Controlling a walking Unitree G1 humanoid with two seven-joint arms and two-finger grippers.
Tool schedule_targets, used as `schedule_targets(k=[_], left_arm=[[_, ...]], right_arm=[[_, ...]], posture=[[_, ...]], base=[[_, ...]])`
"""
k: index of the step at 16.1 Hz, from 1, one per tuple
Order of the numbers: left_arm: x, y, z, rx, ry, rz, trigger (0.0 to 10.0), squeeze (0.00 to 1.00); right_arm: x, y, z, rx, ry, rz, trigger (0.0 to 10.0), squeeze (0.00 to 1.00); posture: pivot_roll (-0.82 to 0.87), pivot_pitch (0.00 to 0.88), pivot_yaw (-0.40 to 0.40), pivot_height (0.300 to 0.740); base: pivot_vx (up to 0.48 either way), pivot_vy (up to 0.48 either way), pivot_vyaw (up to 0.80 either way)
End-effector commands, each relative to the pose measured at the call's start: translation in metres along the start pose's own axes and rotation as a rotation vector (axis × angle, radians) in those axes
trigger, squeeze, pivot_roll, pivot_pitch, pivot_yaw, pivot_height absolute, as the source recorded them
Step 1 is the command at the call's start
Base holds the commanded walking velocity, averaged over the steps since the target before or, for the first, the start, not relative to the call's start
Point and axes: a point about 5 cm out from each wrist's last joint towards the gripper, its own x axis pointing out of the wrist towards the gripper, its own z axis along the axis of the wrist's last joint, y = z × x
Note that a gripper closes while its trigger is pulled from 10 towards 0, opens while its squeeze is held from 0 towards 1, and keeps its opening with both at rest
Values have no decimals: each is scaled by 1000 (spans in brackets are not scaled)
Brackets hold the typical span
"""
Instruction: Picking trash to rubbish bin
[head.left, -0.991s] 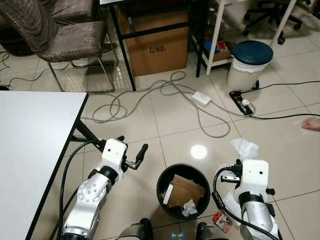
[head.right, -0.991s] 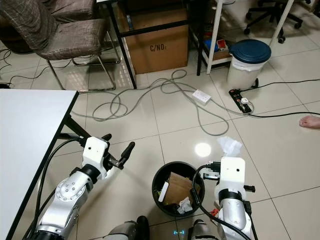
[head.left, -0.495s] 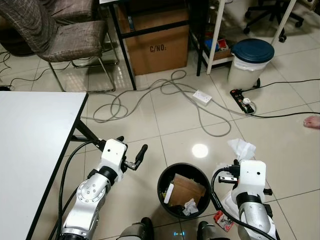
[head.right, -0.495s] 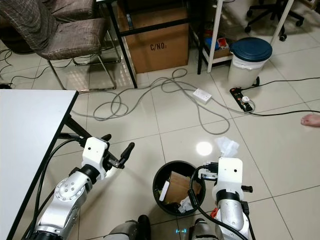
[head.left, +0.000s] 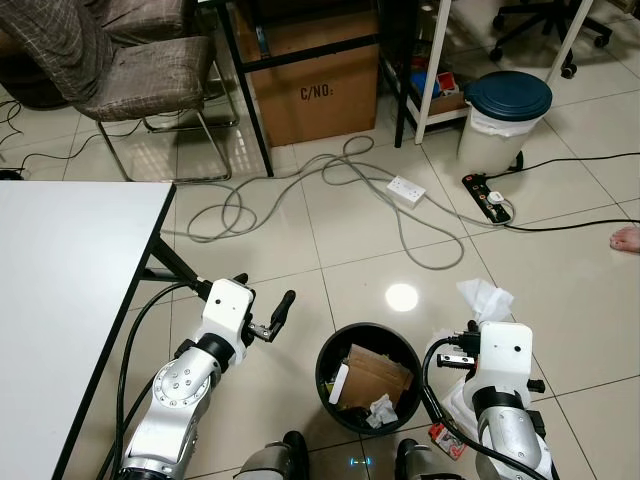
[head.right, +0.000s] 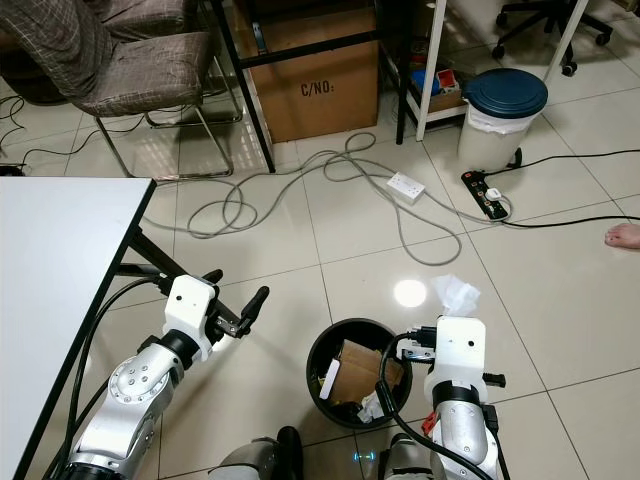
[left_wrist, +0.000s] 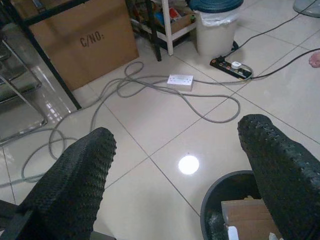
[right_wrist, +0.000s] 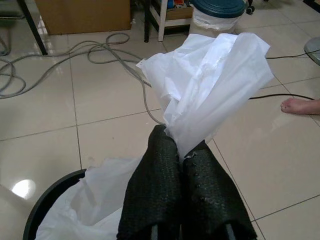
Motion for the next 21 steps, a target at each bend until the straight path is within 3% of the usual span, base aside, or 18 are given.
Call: schedule_targets(k=[1,16,21], left_arm=[[-5,1,-5,14,29,-11,10000,0],[-3,0,-3,19,34,-21,10000,0],[-3,0,-3,21,36,-21,10000,0]], right_arm=[[-4,3,0,0,-3,7,10000,0],[-6,6,-2,2,1,18,10000,0],[-6,8,-2,2,1,21,10000,0]], posture=[[-45,240,142,740],[-47,245,147,740],[-44,246,149,696]], base=[[0,0,0],[0,0,0],[0,0,0]])
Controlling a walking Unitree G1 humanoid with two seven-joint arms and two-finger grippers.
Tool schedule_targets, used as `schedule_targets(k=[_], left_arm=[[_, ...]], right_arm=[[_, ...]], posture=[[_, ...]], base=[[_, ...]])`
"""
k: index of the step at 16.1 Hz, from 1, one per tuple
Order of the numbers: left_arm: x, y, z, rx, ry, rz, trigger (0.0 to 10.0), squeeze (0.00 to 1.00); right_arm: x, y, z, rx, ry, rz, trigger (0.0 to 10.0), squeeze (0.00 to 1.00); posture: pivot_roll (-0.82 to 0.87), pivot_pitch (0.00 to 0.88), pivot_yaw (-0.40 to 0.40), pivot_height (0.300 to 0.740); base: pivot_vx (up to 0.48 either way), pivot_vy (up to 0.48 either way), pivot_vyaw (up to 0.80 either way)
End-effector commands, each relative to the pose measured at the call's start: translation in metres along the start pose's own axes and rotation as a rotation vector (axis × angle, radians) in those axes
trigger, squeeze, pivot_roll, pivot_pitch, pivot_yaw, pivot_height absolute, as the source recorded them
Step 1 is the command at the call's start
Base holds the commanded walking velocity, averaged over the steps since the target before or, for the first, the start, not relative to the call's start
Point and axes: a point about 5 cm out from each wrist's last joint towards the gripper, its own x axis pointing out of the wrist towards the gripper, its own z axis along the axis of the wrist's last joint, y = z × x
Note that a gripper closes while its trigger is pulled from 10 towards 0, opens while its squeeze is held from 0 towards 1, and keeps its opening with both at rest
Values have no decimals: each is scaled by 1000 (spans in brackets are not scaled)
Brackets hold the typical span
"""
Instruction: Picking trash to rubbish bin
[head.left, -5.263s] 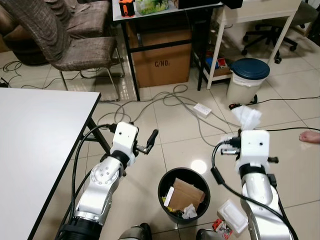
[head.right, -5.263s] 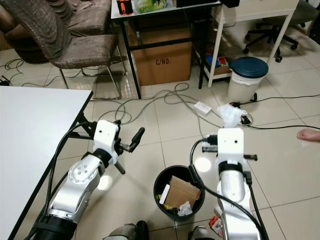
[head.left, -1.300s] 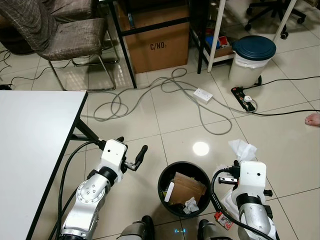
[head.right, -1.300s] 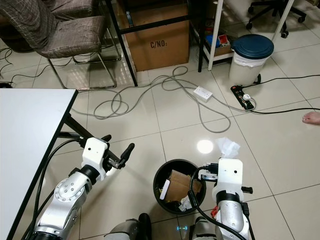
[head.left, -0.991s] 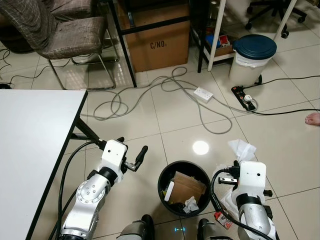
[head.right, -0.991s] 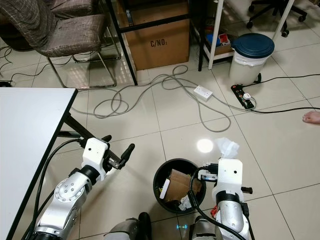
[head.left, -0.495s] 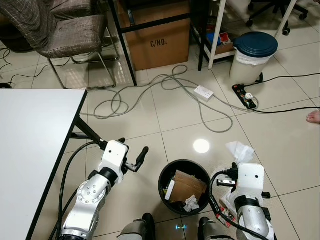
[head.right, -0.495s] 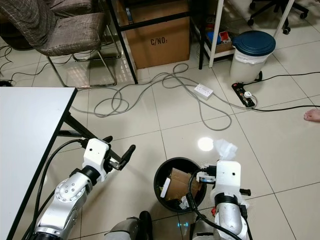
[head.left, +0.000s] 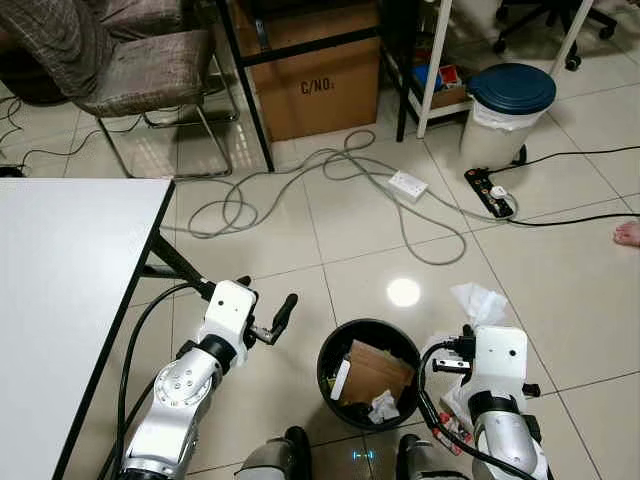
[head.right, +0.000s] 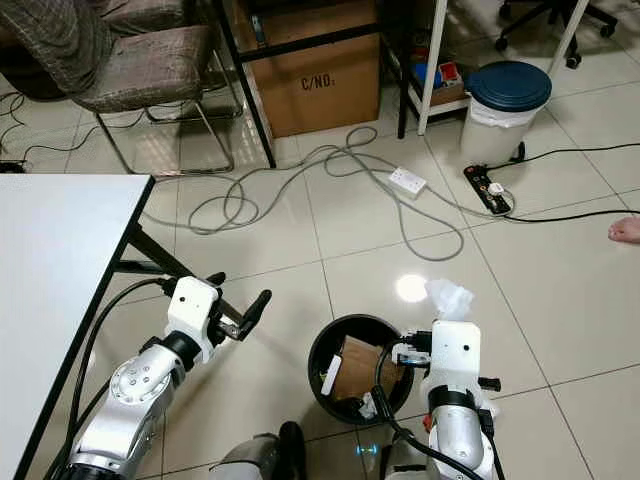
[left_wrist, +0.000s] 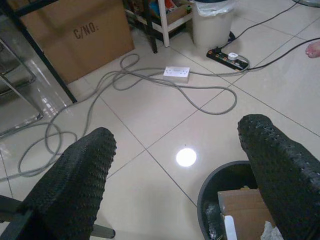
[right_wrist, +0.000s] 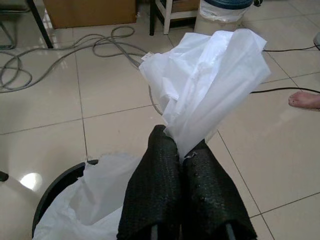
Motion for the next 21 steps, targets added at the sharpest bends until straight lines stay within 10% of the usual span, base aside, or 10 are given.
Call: schedule_targets(k=[1,21], left_arm=[[-3,2,-2,17,19,-4,10000,0],[-3,-3,0,52,3,-46,10000,0]], right_arm=[[-2,3,1,-1,-9,6,10000,0],[0,6,0,-2,-20,1,10000,0]], posture=[[-44,246,149,691],[-36,240,158,569]], base=[[0,0,0],[0,0,0]])
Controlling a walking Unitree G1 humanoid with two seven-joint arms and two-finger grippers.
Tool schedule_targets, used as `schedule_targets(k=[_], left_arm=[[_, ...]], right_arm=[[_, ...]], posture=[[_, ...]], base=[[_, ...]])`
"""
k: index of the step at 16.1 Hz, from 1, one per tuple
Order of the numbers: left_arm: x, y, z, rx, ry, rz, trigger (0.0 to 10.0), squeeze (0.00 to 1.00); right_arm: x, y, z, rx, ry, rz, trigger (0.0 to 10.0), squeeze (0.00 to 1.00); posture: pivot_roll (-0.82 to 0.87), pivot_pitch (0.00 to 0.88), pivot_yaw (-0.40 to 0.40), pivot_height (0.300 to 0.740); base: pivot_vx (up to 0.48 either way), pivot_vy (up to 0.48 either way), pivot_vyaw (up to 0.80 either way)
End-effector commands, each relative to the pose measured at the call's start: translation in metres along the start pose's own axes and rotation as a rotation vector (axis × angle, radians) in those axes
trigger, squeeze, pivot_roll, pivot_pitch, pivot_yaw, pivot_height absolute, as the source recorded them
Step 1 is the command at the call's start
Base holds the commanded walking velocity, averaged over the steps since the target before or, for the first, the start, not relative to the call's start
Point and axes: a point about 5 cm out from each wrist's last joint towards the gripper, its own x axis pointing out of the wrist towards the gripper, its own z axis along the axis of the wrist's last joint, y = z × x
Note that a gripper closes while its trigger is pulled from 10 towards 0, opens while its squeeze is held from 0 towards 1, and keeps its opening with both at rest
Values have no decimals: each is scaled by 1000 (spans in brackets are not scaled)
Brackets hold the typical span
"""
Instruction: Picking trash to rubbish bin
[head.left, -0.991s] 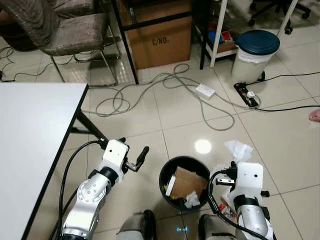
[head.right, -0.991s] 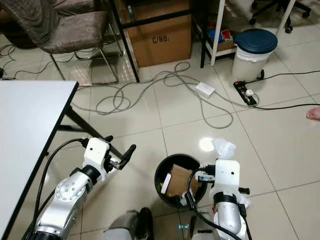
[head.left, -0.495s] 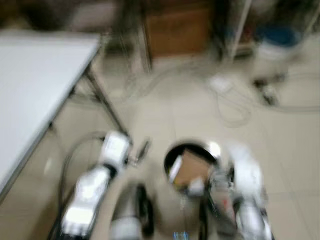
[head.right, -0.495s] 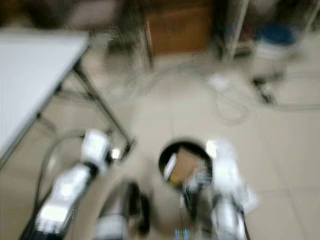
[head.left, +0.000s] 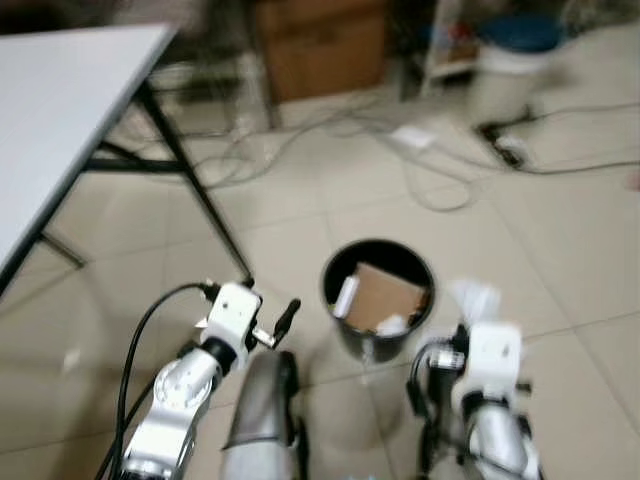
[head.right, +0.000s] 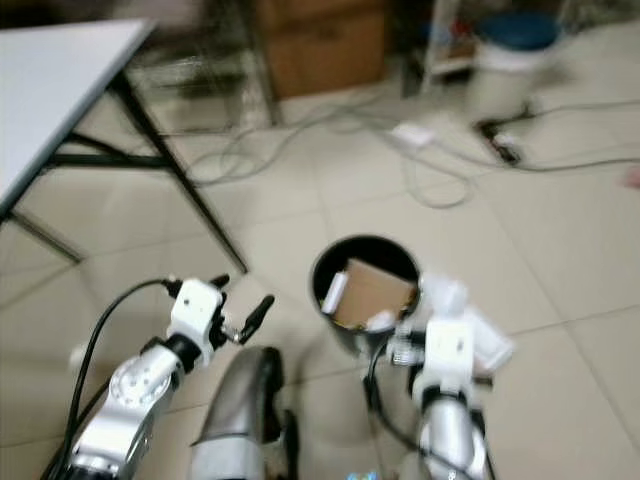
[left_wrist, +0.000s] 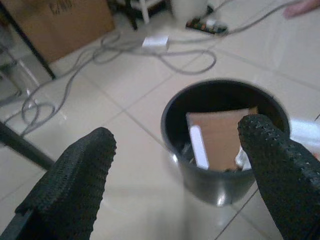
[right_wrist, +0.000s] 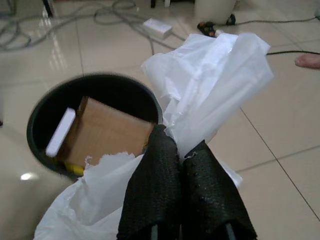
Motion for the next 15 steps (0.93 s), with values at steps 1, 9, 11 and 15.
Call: schedule_targets(k=[1,9,11,15], left_arm=[[-4,-1,-3,11,10,-8,10000,0],[-4,-4,0,32,-9,-36,10000,0],[-7,-6,3,44,-16,-47,10000,0],[-17,-1,6,78,-12,-54,10000,0]], right_arm=[[2,1,5,-9,-23,3,10000,0],[4,1,6,-11,-32,-5,10000,0],[3,0,6,-10,-34,-12,10000,0],[4,-5,10,-13,-42,-35,10000,0]], posture=[[-35,239,158,569],[-29,246,165,569],[-22,264,171,569],[2,318,191,569]], base=[[0,0,0],[0,0,0],[0,0,0],[0,0,0]])
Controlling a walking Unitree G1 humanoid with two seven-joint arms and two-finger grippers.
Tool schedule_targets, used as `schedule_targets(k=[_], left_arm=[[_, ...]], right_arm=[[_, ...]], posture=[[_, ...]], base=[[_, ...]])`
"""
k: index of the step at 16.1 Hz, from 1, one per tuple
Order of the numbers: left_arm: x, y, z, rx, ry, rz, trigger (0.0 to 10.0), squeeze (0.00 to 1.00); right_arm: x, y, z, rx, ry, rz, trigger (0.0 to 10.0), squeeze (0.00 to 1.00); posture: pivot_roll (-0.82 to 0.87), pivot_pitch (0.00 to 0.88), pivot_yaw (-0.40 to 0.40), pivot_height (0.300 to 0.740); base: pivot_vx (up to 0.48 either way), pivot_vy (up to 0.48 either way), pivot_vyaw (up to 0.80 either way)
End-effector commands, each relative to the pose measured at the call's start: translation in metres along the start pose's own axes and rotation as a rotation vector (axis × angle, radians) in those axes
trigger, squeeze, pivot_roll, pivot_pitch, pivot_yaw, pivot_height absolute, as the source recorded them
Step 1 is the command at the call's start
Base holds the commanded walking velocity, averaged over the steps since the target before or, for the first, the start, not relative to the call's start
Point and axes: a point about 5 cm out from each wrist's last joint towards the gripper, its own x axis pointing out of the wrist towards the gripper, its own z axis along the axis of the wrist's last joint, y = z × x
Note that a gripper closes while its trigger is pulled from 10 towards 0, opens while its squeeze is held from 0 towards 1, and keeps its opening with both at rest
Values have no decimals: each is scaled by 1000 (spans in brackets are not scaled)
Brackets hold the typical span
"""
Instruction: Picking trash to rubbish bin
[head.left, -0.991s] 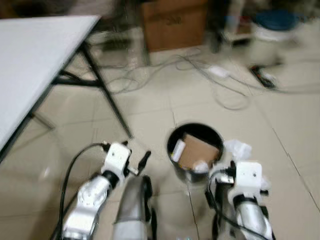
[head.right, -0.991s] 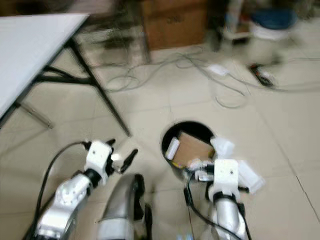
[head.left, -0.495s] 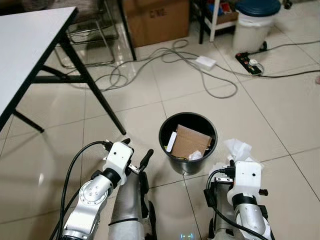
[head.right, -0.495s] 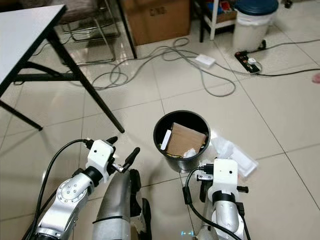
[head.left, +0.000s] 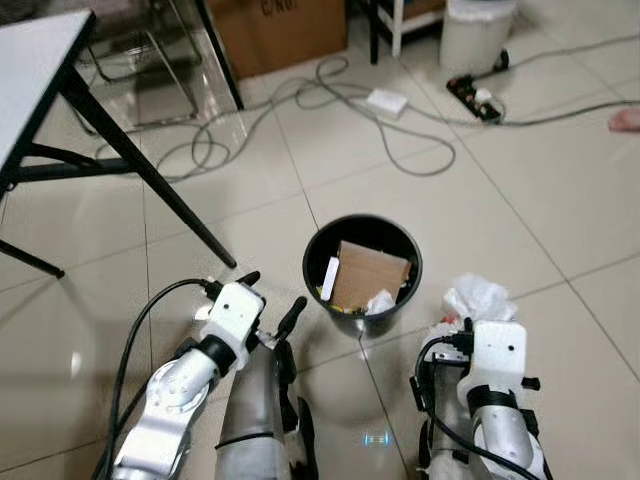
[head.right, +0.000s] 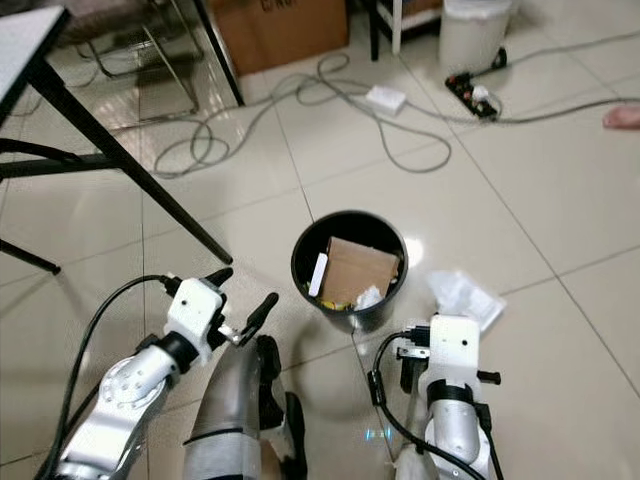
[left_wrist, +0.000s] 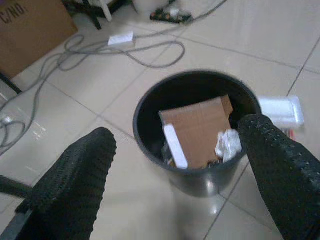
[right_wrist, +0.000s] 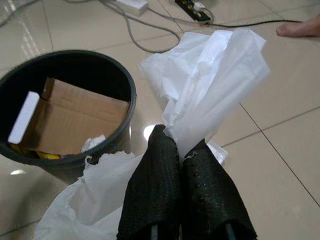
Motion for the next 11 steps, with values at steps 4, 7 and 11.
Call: schedule_targets(k=[4,7,11], left_arm=[[-12,11,-4,57,45,2,10000,0],[-14,17,-1,64,48,-1,10000,0],[-12,23,9,48,35,2,10000,0]], right_arm=[[8,-4,9,6,-21,-19,10000,0],[16,-6,16,-1,-46,-15,10000,0],[29,-7,19,-38,-55,18,10000,0]], posture=[[32,360,201,569],[44,371,194,569],[55,383,190,569]], base=[[0,0,0],[0,0,0],[0,0,0]])
